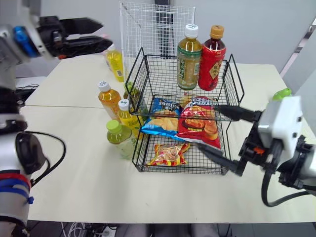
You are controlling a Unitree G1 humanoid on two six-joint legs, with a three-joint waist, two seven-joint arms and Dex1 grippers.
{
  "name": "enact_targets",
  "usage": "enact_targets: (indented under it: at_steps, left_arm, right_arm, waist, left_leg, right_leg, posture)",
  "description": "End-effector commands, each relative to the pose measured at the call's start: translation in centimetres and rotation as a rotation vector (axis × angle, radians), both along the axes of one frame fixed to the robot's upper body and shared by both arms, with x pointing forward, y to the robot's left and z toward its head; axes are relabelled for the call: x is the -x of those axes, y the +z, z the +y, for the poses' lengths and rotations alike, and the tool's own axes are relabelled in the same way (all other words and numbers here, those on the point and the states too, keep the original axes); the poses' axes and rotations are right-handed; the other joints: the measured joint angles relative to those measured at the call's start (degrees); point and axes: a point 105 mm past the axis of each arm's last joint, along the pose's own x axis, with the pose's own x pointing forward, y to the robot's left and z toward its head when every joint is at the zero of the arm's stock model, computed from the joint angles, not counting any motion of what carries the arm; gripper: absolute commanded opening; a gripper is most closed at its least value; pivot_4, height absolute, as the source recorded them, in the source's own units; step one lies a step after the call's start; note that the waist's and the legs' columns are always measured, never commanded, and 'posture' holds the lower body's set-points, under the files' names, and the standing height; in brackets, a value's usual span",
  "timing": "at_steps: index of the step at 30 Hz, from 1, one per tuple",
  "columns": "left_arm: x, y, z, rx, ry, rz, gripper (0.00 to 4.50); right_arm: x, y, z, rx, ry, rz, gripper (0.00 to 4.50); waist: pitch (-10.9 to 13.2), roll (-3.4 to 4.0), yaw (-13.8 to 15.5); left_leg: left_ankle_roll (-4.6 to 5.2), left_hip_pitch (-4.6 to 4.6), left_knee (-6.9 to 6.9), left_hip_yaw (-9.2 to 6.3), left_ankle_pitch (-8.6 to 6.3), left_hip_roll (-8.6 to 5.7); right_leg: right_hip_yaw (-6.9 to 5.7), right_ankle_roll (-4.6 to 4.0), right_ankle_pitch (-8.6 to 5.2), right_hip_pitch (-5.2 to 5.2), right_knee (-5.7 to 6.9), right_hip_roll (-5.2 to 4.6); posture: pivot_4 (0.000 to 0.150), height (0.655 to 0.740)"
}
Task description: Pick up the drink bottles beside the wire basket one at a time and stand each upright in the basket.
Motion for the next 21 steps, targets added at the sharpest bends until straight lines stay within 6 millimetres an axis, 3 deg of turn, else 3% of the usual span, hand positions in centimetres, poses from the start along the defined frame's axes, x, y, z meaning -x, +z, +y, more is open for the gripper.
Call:
enact_targets:
  at_steps: [1, 5, 10, 19, 21]
  left_arm:
    - [1.5, -0.4, 2.2, -0.026, 0.094, -0.058, 4.47]
    - [1.6, -3.4, 4.0, 0.003, 0.182, -0.027, 4.47]
    - [0.5, -6.9, 3.8, 0.058, 0.241, 0.014, 4.47]
    - [-4.6, -9.3, 2.4, 0.173, 0.45, -0.021, 4.47]
    - [-5.3, -9.6, 2.0, 0.198, 0.466, -0.01, 4.47]
  right_arm:
    - [0.3, 0.2, 0.7, 0.005, 0.065, -0.037, 4.5]
    - [-0.6, 1.0, 0.4, -0.015, 0.058, -0.072, 4.5]
    - [-1.6, 1.8, -0.4, -0.032, 0.002, -0.077, 4.5]
    - [-2.0, 2.7, -1.6, -0.07, -0.072, -0.058, 4.5]
    - [-1.9, 1.8, -0.4, -0.072, -0.067, -0.048, 4.5]
  waist:
    - [0.0, -0.01, 0.1]
    - [0.0, -0.01, 1.0]
    - [0.0, -0.06, 2.0]
    - [0.0, -0.06, 2.3]
    - [0.0, -0.07, 2.2]
  left_leg:
    - [0.0, 0.02, 0.02, -0.02, 0.0, -0.01]
    - [0.01, 0.02, 0.29, -0.11, -0.01, 0.0]
    - [0.03, 0.05, 0.48, -0.19, -0.01, 0.01]
    - [0.04, 0.04, 0.49, -0.24, -0.02, -0.06]
    - [0.04, 0.04, 0.49, -0.23, -0.02, -0.05]
  right_leg:
    - [-0.02, 0.0, 0.0, 0.02, 0.04, -0.02]
    - [-0.13, 0.0, 0.0, 0.15, 0.07, -0.04]
    - [-0.21, 0.01, 0.0, 0.33, 0.03, -0.11]
    - [-0.23, 0.02, 0.03, 0.36, 0.02, -0.07]
    - [-0.21, 0.02, 0.03, 0.36, 0.02, -0.04]
  posture:
    - [0.15, 0.736]
    - [0.15, 0.736]
    - [0.15, 0.736]
    - [0.15, 0.736]
    - [0.15, 0.736]
